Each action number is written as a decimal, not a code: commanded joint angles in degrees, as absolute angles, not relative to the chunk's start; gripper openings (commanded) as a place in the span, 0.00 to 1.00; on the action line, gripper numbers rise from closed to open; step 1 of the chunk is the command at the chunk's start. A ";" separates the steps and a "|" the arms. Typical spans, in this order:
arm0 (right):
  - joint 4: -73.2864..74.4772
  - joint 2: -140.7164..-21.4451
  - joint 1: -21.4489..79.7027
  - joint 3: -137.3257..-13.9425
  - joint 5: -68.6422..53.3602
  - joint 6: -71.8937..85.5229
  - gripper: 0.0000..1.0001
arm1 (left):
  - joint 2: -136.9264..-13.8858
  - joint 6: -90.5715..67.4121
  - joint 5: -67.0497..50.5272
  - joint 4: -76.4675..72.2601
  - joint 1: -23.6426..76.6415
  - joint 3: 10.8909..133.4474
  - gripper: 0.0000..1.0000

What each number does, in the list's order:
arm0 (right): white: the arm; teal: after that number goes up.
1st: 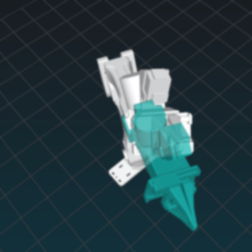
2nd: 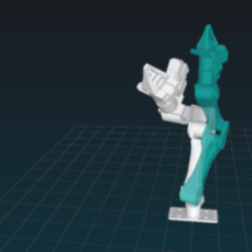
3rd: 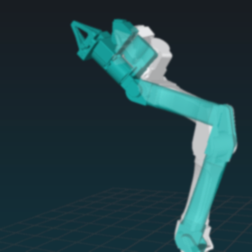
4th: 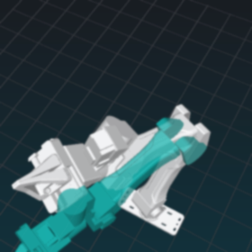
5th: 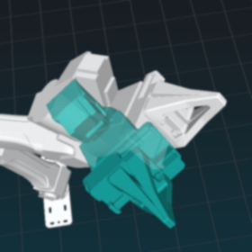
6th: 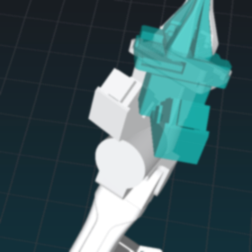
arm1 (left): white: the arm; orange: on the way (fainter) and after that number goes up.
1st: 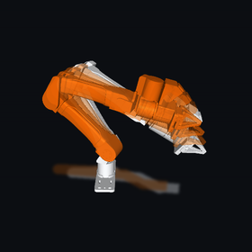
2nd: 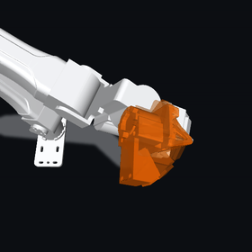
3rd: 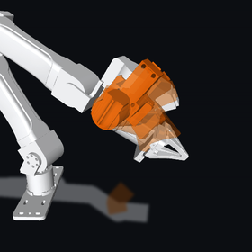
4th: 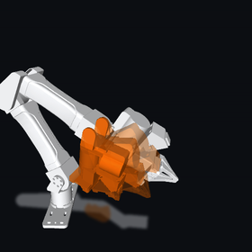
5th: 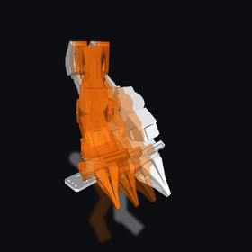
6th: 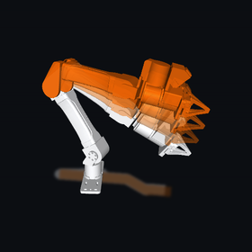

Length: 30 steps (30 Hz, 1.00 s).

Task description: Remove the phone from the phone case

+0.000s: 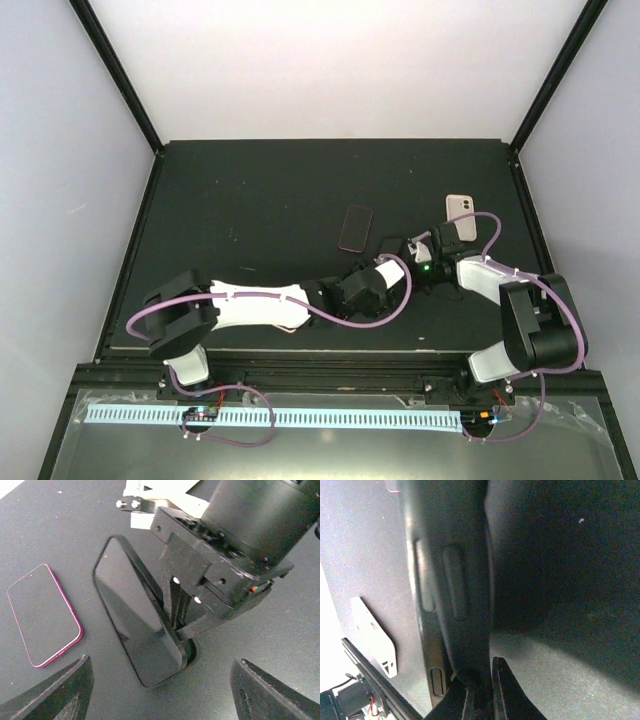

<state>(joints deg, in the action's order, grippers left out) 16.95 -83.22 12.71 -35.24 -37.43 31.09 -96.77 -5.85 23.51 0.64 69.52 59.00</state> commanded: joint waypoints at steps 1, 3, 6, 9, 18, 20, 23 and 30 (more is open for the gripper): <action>14.97 -85.28 12.37 -37.81 -42.20 31.71 0.01 | -99.99 0.18 26.21 -3.39 69.96 61.01 0.75; 14.98 -86.65 12.24 -38.11 -42.50 31.35 0.01 | -101.73 0.87 26.72 -3.20 69.96 62.39 0.73; 16.10 -88.97 11.64 -39.54 -44.53 30.95 0.01 | -104.58 1.48 27.42 -1.86 69.83 64.88 0.71; 17.44 -91.04 11.33 -41.01 -46.26 29.86 0.01 | -106.48 0.71 28.60 -0.64 69.64 66.43 0.69; 19.32 -90.09 10.99 -41.84 -46.87 28.68 0.01 | -106.73 0.61 28.98 3.34 68.91 68.05 0.66; 19.23 -89.45 10.88 -41.53 -46.34 28.70 0.01 | -106.34 1.81 29.49 5.16 68.91 68.19 0.70; 18.99 -89.44 10.84 -41.34 -46.15 28.78 0.01 | -106.52 5.09 30.18 6.44 68.63 67.78 0.70; 19.42 -91.09 10.81 -41.97 -47.42 28.51 0.01 | -108.32 7.29 30.38 9.45 67.10 68.45 0.64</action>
